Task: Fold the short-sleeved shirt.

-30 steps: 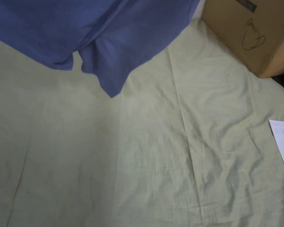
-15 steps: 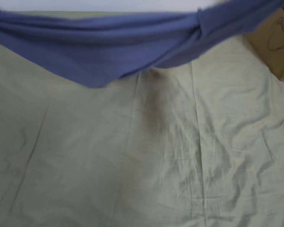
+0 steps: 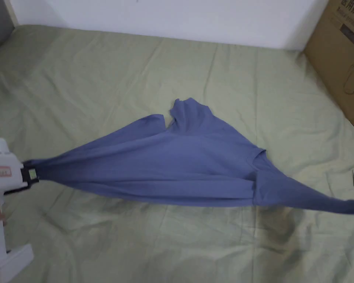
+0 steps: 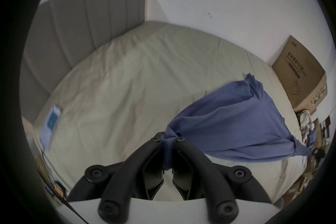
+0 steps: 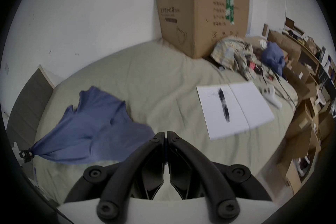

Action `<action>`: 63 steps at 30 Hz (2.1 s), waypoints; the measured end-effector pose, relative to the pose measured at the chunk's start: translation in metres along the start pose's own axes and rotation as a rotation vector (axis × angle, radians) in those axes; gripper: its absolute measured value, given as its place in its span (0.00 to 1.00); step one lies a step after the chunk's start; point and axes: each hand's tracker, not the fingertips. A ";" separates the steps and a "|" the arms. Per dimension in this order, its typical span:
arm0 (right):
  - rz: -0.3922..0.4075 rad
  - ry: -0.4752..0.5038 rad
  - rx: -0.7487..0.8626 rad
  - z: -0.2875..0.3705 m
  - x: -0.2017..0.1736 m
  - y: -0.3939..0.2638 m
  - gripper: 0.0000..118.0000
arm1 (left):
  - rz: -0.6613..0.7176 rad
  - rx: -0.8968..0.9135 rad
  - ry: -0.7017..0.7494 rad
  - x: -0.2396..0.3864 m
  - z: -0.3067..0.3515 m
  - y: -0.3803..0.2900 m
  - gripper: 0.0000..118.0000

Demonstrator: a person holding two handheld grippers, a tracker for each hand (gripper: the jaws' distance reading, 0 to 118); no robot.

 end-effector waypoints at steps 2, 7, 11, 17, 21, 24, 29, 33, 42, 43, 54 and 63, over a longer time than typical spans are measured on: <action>0.008 0.014 -0.030 0.009 0.012 -0.026 0.01 | 0.004 -0.021 0.023 -0.012 0.010 -0.029 0.03; -0.074 0.035 -0.069 0.039 0.031 -0.075 0.01 | 0.125 -0.083 0.030 -0.045 0.032 -0.077 0.03; -0.099 0.038 -0.088 0.054 0.046 -0.097 0.02 | 0.173 -0.097 0.061 -0.072 0.029 -0.094 0.21; -0.041 0.059 -0.039 0.085 0.045 -0.083 0.48 | 0.198 0.062 0.096 -0.073 0.069 -0.079 0.86; 0.096 0.036 0.108 0.111 0.038 -0.050 0.90 | 0.058 0.297 0.071 -0.049 0.115 -0.053 0.95; 0.159 0.031 0.251 0.141 0.002 -0.032 0.90 | -0.045 0.491 0.055 -0.009 0.145 -0.042 0.95; 0.252 0.182 0.442 0.172 -0.063 -0.028 0.93 | -0.257 0.710 0.004 0.062 0.187 -0.060 1.00; 0.284 0.250 0.504 0.178 -0.108 -0.041 0.92 | -0.339 0.721 -0.076 0.092 0.192 -0.076 0.90; 0.277 0.333 0.494 0.162 -0.141 -0.073 0.00 | -0.375 0.683 -0.160 0.116 0.191 -0.101 0.00; 0.264 0.320 0.497 0.159 -0.140 -0.073 0.00 | -0.382 0.682 -0.164 0.116 0.191 -0.101 0.00; 0.247 0.347 0.479 0.159 -0.132 -0.071 0.00 | -0.283 0.592 -0.197 0.086 0.181 -0.078 0.00; 0.254 0.332 0.430 0.154 -0.138 -0.077 0.00 | -0.102 0.168 -0.050 -0.013 0.129 -0.035 1.00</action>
